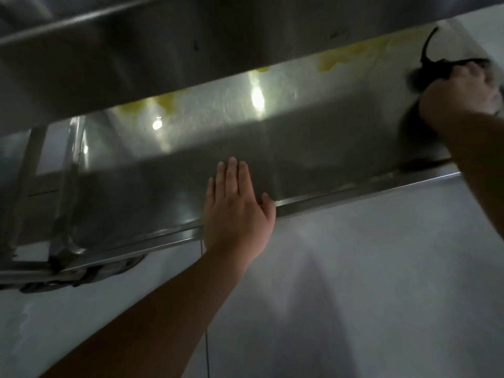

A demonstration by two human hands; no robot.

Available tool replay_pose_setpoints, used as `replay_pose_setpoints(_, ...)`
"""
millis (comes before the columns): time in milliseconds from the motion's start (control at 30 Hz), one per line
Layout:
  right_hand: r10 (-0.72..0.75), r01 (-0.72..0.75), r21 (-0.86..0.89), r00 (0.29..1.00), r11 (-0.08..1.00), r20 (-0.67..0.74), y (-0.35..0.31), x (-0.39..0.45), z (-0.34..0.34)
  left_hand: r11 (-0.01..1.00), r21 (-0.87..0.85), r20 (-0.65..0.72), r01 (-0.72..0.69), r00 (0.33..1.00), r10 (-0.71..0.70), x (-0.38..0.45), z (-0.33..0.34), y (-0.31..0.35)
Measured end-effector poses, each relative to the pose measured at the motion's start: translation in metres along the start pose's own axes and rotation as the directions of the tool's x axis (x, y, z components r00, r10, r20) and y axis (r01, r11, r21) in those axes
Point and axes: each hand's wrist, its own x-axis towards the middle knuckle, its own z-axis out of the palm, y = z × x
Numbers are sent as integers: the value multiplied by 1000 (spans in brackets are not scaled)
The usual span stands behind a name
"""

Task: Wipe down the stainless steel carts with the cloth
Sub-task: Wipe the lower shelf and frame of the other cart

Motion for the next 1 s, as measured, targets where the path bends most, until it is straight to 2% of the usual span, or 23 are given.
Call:
replay_pose_setpoints(100, -191, 191, 8, 980, 982, 51, -71, -68, 17, 1000, 2, 26, 6, 1000, -6, 1, 0, -1)
replay_pose_setpoints(167, -379, 382, -12, 920, 924, 100, -124, -116, 36, 999, -37, 55, 2, 998, 0, 3, -2, -3)
replay_pose_setpoints(233, -563, 569, 9, 812, 822, 154, -176, -165, 58, 994, -111, 106, -22, 994, 34, 7, -9, -10)
replay_pose_setpoints(333, -780, 786, 82, 584, 613, 226, -234, -226, 89, 987, -151, 106, -52, 992, 69, 1, -25, -48)
replay_pose_setpoints(433, -863, 890, 95, 398, 445, 312, -262, -248, 102, 999, -42, 46, -12, 999, 14, -23, -37, -110)
replay_pose_setpoints(467, -877, 909, 94, 359, 407, 320, -263, -251, 102, 1000, -22, 47, 16, 999, -15, -30, -40, -131)
replay_pose_setpoints(500, -884, 911, 104, 352, 399, 309, -260, -251, 100, 999, -7, 64, 53, 997, -53, -34, -43, -154)
replay_pose_setpoints(533, -885, 901, 118, 374, 418, 279, -254, -249, 97, 996, 11, 78, 91, 993, -92, -36, -46, -175)
replay_pose_setpoints(567, -872, 876, 121, 433, 467, 229, -246, -245, 93, 991, 21, 82, 134, 987, -135, -37, -48, -196)
replay_pose_setpoints(600, -831, 828, 106, 531, 551, 166, -237, -240, 89, 983, 26, 79, 182, 980, -184, -39, -48, -216)
replay_pose_setpoints(667, -637, 634, 66, 767, 771, 76, -219, -228, 80, 970, 83, 102, 227, 967, -235, -47, -46, -244)
replay_pose_setpoints(700, -520, 518, 44, 852, 854, 63, -214, -225, 77, 969, 121, 122, 216, 965, -230, -51, -42, -250)
replay_pose_setpoints(733, -419, 418, 22, 906, 908, 62, -213, -224, 74, 971, 109, 122, 212, 967, -225, -55, -38, -252)
replay_pose_setpoints(800, -282, 282, 11, 956, 959, 81, -223, -232, 76, 964, 4, 42, 267, 963, -267, -57, -32, -249)
replay_pose_setpoints(867, -238, 237, 22, 966, 971, 99, -248, -252, 86, 959, -9, -11, 284, 959, -284, -57, -28, -248)
replay_pose_setpoints(933, -290, 288, 30, 949, 957, 123, -283, -282, 101, 967, 47, -5, 252, 968, -252, -57, -25, -251)
replay_pose_setpoints(1000, -390, 389, 46, 903, 920, 180, -323, -318, 119, 966, 84, -1, 245, 969, -246, -57, -25, -253)
